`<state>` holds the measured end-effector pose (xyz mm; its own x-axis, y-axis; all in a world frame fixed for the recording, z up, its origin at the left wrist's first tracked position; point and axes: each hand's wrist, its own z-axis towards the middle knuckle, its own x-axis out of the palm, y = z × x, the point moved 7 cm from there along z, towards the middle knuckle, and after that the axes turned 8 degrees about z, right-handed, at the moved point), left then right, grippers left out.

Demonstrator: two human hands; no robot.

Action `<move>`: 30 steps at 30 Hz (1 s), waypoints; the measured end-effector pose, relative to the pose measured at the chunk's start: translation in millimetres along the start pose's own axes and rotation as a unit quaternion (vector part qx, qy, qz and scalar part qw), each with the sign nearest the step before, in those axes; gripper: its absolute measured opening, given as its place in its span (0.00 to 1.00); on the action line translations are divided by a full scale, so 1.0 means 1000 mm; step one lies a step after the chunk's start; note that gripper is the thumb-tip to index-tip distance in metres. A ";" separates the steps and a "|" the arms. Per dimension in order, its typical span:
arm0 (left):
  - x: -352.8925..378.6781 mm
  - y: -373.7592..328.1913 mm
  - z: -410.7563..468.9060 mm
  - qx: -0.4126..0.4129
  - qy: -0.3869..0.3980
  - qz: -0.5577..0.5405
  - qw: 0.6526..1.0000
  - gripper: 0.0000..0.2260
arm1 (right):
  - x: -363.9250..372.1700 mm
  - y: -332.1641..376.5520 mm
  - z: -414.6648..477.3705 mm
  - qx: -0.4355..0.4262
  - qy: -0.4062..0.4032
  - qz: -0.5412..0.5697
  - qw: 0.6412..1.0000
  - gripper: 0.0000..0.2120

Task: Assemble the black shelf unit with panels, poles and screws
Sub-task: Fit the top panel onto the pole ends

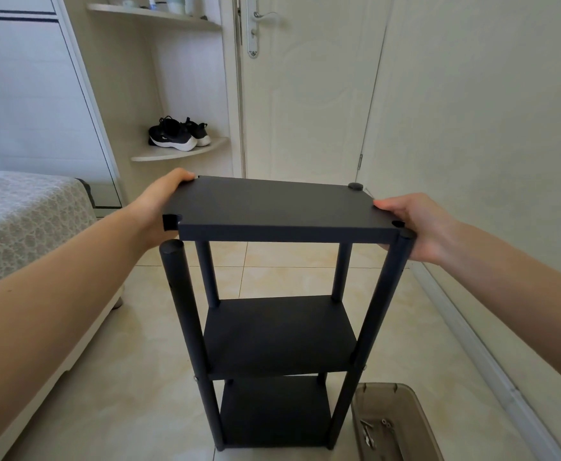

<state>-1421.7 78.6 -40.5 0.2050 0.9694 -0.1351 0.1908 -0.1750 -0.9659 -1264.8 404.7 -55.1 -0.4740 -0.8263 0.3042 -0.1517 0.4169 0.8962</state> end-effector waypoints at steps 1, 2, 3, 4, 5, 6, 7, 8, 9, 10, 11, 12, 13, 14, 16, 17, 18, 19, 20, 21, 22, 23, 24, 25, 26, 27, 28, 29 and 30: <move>0.001 0.000 0.000 0.003 0.008 0.000 1.000 0.11 | -0.001 0.001 0.000 0.000 0.001 -0.013 1.000 0.06; 0.002 0.000 0.000 0.007 0.015 0.002 1.000 0.10 | -0.001 0.002 0.000 0.001 0.004 -0.025 1.000 0.07; 0.002 0.000 0.000 0.011 0.020 0.005 1.000 0.10 | -0.001 0.004 0.000 0.001 0.006 -0.036 0.999 0.07; 0.001 0.001 0.001 0.015 0.021 0.008 1.000 0.10 | 0.000 0.005 0.001 0.000 0.008 -0.044 0.999 0.07; 0.000 0.001 0.001 0.019 0.019 0.008 1.000 0.10 | 0.001 0.006 0.001 -0.002 0.009 -0.051 0.999 0.08; -0.001 0.002 0.002 0.023 0.013 0.012 1.000 0.10 | 0.002 0.008 0.001 -0.004 0.011 -0.057 0.998 0.08; -0.003 0.002 0.002 0.026 0.007 0.020 0.999 0.10 | 0.004 0.009 0.002 -0.005 0.015 -0.062 0.998 0.08; -0.004 0.002 0.003 0.028 0.000 0.031 0.999 0.10 | 0.005 0.010 0.002 -0.005 0.020 -0.067 0.998 0.08; -0.005 0.002 0.003 0.027 -0.006 0.037 0.999 0.10 | 0.006 0.011 0.002 -0.005 0.024 -0.071 0.997 0.08; -0.006 0.001 0.004 0.026 -0.008 0.040 0.999 0.10 | 0.006 0.012 0.002 -0.006 0.027 -0.074 0.997 0.09; -0.006 0.001 0.005 0.027 -0.006 0.038 0.999 0.10 | 0.006 0.012 0.002 -0.007 0.029 -0.075 0.997 0.09; -0.005 0.000 0.007 0.029 -0.002 0.035 0.999 0.10 | 0.005 0.012 0.002 -0.010 0.029 -0.075 0.997 0.09; -0.004 0.001 0.007 0.031 0.004 0.030 0.999 0.10 | 0.005 0.012 0.002 -0.013 0.028 -0.071 0.997 0.09; -0.004 0.001 0.008 0.032 0.010 0.021 0.999 0.10 | 0.004 0.012 0.002 -0.016 0.026 -0.064 0.997 0.08; -0.005 0.003 0.009 0.030 0.015 -0.006 0.999 0.11 | 0.004 0.011 0.002 -0.021 0.023 -0.042 0.999 0.07; -0.005 0.003 0.010 0.027 0.021 -0.018 0.999 0.12 | 0.004 0.011 0.002 -0.020 0.022 -0.034 0.999 0.07; -0.005 0.004 0.011 0.023 0.032 -0.025 0.999 0.14 | 0.005 0.010 0.001 -0.020 0.019 -0.031 0.999 0.06; -0.004 0.003 0.011 0.021 0.050 -0.024 0.998 0.16 | 0.006 0.010 0.001 -0.020 0.012 -0.031 0.999 0.06; -0.002 0.003 0.012 0.021 0.067 -0.015 0.997 0.17 | 0.006 0.009 0.001 -0.022 0.003 -0.032 0.999 0.05; -0.002 0.003 0.012 0.022 0.075 -0.009 0.997 0.17 | 0.006 0.009 0.001 -0.026 -0.005 -0.032 0.999 0.05; -0.003 0.004 0.013 0.023 0.073 -0.005 0.997 0.17 | 0.005 0.009 0.001 -0.029 -0.007 -0.031 0.999 0.05; -0.003 0.004 0.012 0.022 0.067 -0.008 0.997 0.16 | 0.005 0.009 0.001 -0.031 -0.005 -0.030 0.999 0.05; -0.003 0.005 0.013 0.020 0.061 -0.013 0.998 0.16 | 0.005 0.009 0.001 -0.033 -0.002 -0.029 0.999 0.06; -0.002 0.005 0.012 0.017 0.060 -0.015 0.998 0.16 | 0.004 0.009 0.001 -0.035 -0.001 -0.029 0.999 0.06; -0.001 0.005 0.011 0.017 0.058 -0.018 0.998 0.16 | 0.003 0.009 0.001 -0.036 -0.001 -0.029 0.999 0.06; 0.000 0.005 0.011 0.018 0.054 -0.017 0.998 0.16 | 0.003 0.009 0.001 -0.037 -0.002 -0.028 0.999 0.05; 0.000 0.005 0.010 0.018 0.047 -0.013 0.999 0.15 | 0.003 0.009 0.000 -0.037 -0.004 -0.027 0.999 0.05; -0.001 0.004 0.009 0.018 0.041 -0.009 0.999 0.15 | 0.003 0.009 0.000 -0.037 -0.007 -0.028 0.999 0.05; -0.001 0.004 0.008 0.020 0.037 -0.003 0.999 0.14 | 0.003 0.009 0.000 -0.037 -0.009 -0.029 0.999 0.05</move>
<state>-1429.2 77.9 -45.9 0.2739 0.9550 -0.1136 0.1546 -0.1603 -0.9749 -1267.1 405.9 -46.1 -0.4825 -0.8409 0.2453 -0.1152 0.3385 0.9339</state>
